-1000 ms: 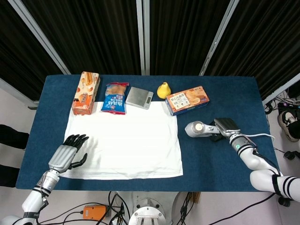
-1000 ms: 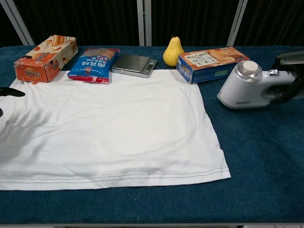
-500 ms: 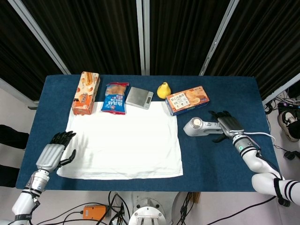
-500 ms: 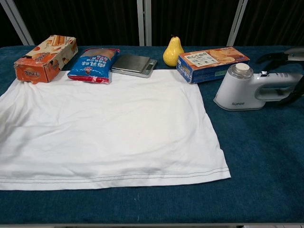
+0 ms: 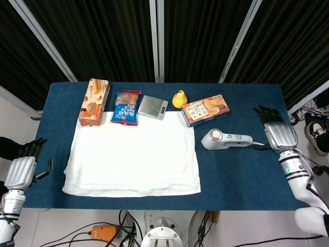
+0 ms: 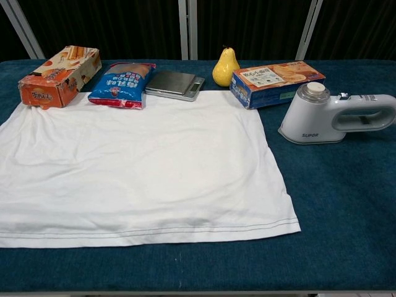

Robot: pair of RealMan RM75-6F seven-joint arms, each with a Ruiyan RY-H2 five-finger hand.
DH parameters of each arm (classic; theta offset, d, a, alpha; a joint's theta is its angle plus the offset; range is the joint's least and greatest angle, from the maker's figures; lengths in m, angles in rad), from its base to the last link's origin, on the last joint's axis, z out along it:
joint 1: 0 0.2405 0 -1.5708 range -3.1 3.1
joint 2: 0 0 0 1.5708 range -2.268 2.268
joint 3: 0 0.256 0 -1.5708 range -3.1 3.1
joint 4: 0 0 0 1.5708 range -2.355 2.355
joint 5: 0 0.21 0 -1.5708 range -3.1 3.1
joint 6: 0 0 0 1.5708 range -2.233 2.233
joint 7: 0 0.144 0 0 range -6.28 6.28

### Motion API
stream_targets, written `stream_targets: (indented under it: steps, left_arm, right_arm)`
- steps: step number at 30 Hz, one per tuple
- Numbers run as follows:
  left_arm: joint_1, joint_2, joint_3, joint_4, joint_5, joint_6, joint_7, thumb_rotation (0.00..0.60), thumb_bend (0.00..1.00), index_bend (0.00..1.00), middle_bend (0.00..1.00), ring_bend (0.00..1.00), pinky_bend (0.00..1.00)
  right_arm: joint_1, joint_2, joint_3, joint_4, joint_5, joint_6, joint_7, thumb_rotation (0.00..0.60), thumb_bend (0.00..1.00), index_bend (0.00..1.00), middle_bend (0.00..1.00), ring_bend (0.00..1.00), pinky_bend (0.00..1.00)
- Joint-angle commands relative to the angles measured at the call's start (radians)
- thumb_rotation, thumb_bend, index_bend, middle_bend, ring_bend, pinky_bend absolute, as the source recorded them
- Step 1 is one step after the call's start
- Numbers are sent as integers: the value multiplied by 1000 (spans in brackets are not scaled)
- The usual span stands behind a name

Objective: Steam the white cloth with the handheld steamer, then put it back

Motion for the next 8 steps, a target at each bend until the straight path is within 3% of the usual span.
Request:
stream_targets:
  steps: [1,8]
  left_arm:
    - [47,12,-8,24,1,61,-42,174,386,64,36,0,0]
    - [142,7,8,50,27,179,-70,206,383,64,35,0,0]
  right_arm:
    - [-146,84,-26,-93,-120,200,10,600,15,0,0,0,53]
    - [-299,66,-79,-79,-238,377,60,600,16,0,7,0,55]
